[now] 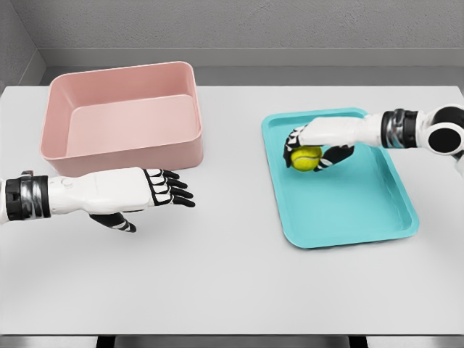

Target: Put the tennis from the blue tray into the pink basket with both arms

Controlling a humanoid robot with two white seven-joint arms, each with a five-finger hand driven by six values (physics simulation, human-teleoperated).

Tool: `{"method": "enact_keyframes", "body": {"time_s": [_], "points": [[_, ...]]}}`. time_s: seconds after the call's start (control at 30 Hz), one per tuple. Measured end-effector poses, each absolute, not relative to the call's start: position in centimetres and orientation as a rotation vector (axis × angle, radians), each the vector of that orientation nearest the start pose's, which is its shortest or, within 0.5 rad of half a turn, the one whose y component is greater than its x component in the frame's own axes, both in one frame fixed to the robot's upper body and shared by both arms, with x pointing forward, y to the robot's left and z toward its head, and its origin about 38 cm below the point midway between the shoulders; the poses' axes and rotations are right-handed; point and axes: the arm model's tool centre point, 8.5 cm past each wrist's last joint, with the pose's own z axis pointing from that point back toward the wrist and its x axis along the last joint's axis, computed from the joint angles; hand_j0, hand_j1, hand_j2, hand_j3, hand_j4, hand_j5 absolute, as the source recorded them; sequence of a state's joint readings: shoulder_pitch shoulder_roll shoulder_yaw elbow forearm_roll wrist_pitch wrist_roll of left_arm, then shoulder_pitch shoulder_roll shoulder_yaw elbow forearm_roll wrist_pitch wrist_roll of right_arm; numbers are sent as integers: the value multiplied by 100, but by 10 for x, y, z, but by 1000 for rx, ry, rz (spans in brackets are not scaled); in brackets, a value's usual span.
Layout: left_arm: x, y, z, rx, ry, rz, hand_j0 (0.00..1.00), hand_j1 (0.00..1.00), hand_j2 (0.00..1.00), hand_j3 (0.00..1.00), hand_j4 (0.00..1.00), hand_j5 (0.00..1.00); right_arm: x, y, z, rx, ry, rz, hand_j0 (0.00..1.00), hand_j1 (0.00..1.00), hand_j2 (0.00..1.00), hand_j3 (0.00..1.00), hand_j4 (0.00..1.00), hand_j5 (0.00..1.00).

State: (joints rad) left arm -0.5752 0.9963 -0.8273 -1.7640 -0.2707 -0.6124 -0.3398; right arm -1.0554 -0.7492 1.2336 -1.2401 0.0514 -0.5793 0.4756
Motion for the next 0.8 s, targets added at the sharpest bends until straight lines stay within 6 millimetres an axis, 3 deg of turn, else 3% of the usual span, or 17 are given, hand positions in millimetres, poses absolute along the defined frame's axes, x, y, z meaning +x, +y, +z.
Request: {"method": "enact_keyframes", "body": {"time_s": [0.23, 0.5, 0.8], "points": [[351, 257, 205, -129, 2107, 2868, 100, 100, 100, 100, 100, 100, 454, -218, 215, -21, -1417, 2188, 49, 49, 49, 49, 49, 49], [351, 257, 205, -131, 2105, 2870, 100, 100, 100, 100, 100, 100, 438, -176, 204, 98, -1447, 2265, 48, 48, 48, 48, 48, 48], [346, 292, 206, -209, 2013, 2993, 100, 100, 100, 100, 100, 100, 426, -132, 184, 213, -1438, 2311, 48, 48, 48, 48, 48, 48]]}}
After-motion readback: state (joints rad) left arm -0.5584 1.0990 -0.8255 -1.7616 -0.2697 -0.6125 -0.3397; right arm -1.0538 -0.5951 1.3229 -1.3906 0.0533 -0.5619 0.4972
